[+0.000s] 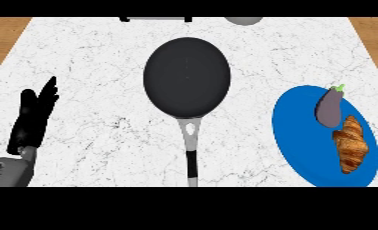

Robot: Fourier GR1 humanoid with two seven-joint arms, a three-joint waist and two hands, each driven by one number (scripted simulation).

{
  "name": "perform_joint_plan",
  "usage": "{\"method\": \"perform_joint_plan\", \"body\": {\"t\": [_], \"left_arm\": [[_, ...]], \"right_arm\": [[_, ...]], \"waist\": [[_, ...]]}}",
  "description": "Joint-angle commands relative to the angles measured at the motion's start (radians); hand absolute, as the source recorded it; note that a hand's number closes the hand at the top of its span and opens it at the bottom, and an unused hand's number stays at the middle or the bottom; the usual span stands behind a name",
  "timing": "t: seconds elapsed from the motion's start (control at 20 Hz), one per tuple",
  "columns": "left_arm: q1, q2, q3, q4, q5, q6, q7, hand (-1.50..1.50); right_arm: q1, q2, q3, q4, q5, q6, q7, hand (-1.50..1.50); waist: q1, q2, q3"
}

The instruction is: Pick the eggplant from the plate and place it in the pan

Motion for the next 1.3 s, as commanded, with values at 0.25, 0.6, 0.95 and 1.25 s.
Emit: {"method": "perform_joint_plan", "body": {"t": [0.25, 0.6, 0.95, 1.25], "left_arm": [[-0.053, 0.014, 0.0, 0.006, -0.008, -0.038, 0.022, 0.0], [-0.099, -0.004, -0.003, 0.02, -0.023, -0.035, 0.037, 0.0], [-0.073, -0.008, 0.015, 0.031, -0.027, -0.046, 0.053, 0.0], [-0.042, -0.037, 0.025, 0.043, -0.068, -0.029, 0.0, 0.0]], "right_arm": [[-0.13, -0.246, 0.171, 0.131, 0.132, 0.412, 0.164, -1.5], [-0.277, -0.269, 0.313, 0.211, 0.258, 0.659, 0.204, -1.5], [-0.41, -0.188, 0.41, 0.314, 0.403, 0.776, 0.165, -1.5], [-0.467, -0.132, 0.443, 0.443, 0.545, 0.764, 0.043, -1.5]], "waist": [[0.045, 0.011, 0.001], [0.056, 0.015, 0.0], [0.031, 0.003, -0.001], [0.026, 0.005, -0.001]]}}
